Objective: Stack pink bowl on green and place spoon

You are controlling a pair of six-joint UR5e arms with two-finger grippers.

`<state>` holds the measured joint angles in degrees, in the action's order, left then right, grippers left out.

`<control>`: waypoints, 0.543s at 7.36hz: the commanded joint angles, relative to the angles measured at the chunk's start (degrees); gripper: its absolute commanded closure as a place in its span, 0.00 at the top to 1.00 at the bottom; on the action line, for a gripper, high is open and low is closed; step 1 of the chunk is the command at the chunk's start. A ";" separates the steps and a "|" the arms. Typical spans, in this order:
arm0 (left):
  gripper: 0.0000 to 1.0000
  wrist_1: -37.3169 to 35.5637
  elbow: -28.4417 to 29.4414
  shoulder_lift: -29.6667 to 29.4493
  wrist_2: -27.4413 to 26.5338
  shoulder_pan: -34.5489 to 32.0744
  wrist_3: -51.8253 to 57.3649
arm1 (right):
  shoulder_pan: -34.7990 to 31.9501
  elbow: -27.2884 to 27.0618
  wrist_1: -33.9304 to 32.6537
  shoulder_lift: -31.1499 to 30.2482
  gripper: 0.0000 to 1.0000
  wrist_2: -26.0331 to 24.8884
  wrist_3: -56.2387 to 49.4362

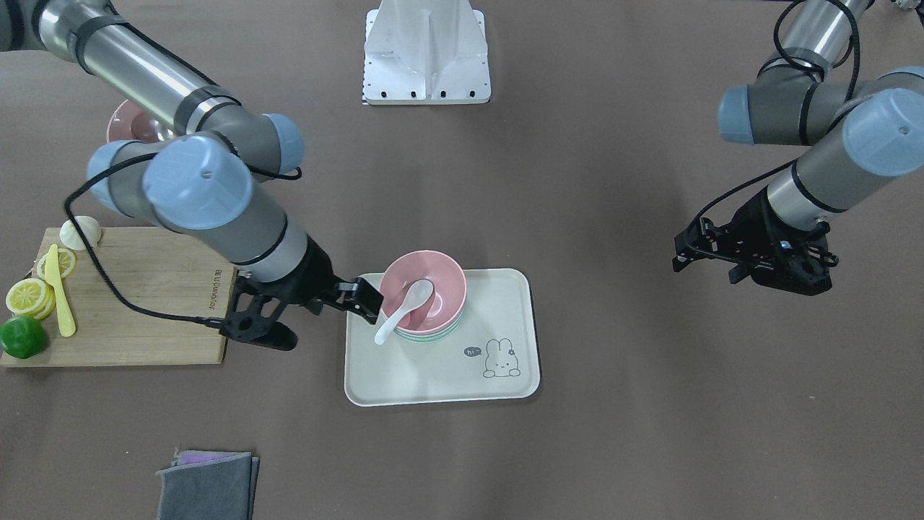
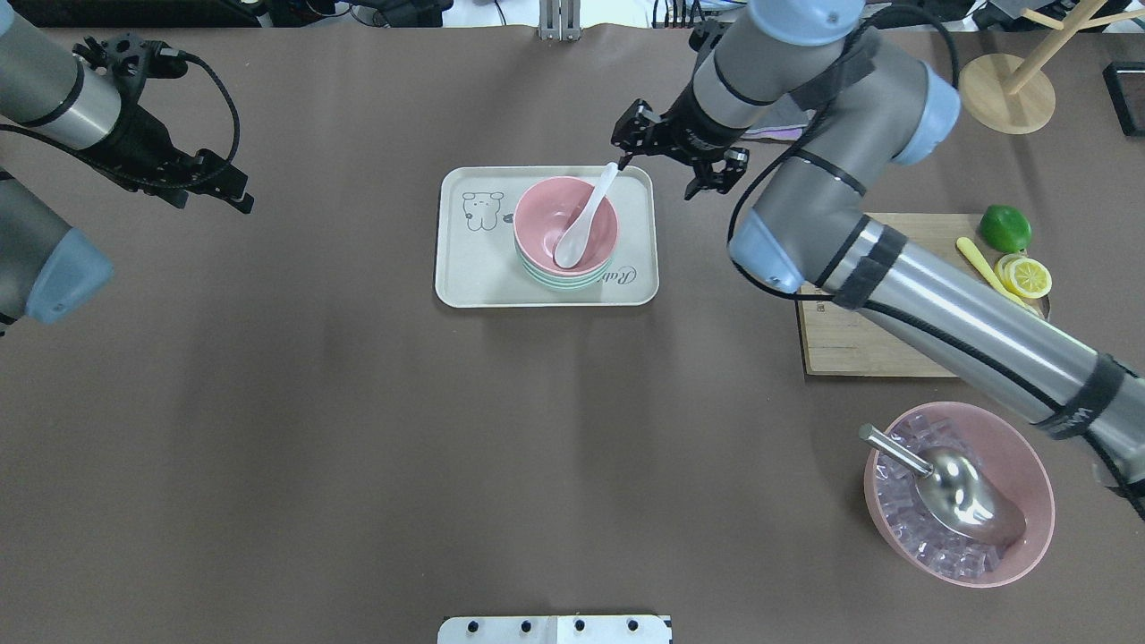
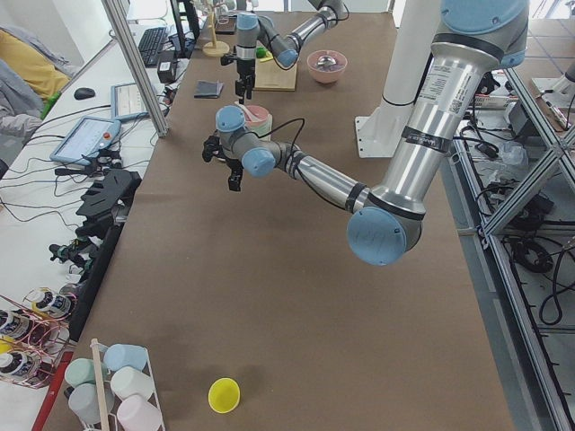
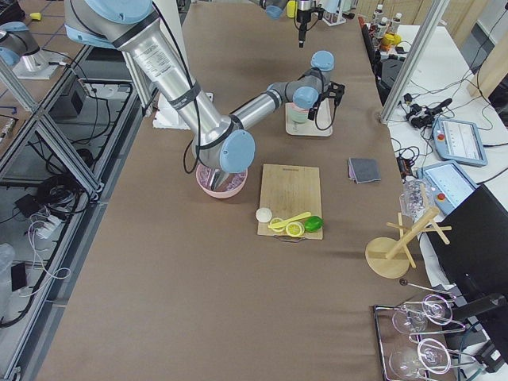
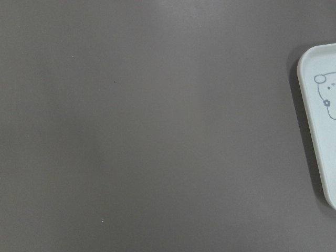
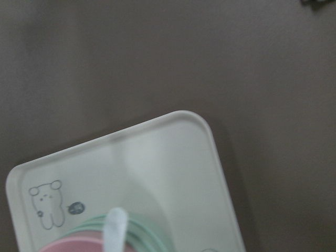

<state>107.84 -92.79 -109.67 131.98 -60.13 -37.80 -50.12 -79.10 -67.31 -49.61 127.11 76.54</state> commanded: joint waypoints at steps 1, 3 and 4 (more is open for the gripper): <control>0.98 -1.74 0.60 2.95 0.11 -4.36 9.79 | -10.29 -3.96 -0.54 -12.39 1.00 4.70 -18.95; 0.98 -4.91 0.16 8.64 0.11 -8.76 20.71 | -18.05 -3.87 -0.37 -22.59 1.00 5.34 -40.84; 0.98 -3.53 -0.28 13.55 0.20 -10.35 24.14 | -21.82 -3.26 -0.54 -26.38 1.00 5.43 -50.86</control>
<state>103.83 -92.65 -101.31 132.12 -68.30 -18.65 -67.20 -82.80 -67.75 -70.60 132.27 38.35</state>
